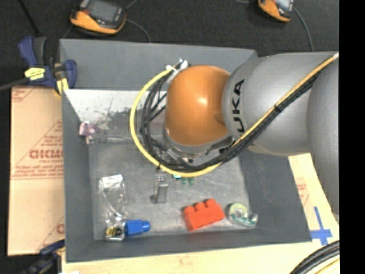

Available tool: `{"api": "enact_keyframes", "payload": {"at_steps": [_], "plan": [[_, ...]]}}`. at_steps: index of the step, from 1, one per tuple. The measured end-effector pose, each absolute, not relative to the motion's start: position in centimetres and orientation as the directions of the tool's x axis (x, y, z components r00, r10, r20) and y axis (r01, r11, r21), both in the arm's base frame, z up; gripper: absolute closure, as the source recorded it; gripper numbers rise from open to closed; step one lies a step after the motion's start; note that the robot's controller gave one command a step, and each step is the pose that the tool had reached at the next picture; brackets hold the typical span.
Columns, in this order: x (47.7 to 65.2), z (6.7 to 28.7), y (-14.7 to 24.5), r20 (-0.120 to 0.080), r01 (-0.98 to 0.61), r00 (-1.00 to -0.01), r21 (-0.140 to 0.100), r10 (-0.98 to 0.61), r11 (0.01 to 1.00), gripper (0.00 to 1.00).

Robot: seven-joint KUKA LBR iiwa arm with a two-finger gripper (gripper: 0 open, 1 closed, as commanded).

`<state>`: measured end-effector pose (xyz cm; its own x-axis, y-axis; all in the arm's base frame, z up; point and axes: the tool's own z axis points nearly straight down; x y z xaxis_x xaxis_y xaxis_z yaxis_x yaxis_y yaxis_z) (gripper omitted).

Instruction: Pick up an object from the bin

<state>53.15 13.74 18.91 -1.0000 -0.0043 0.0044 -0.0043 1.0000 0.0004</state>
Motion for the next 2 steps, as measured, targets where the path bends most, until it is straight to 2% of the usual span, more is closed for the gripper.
{"api": "enact_keyframes", "payload": {"at_steps": [1, 2], "plan": [[50.1, 8.4, 18.9, 0.003, -0.120, -0.993, -0.001, -0.120, 0.993, 0.00], [48.1, 7.2, 12.3, -0.016, -0.538, -0.843, -0.005, -0.538, 0.843, 0.00]]}}
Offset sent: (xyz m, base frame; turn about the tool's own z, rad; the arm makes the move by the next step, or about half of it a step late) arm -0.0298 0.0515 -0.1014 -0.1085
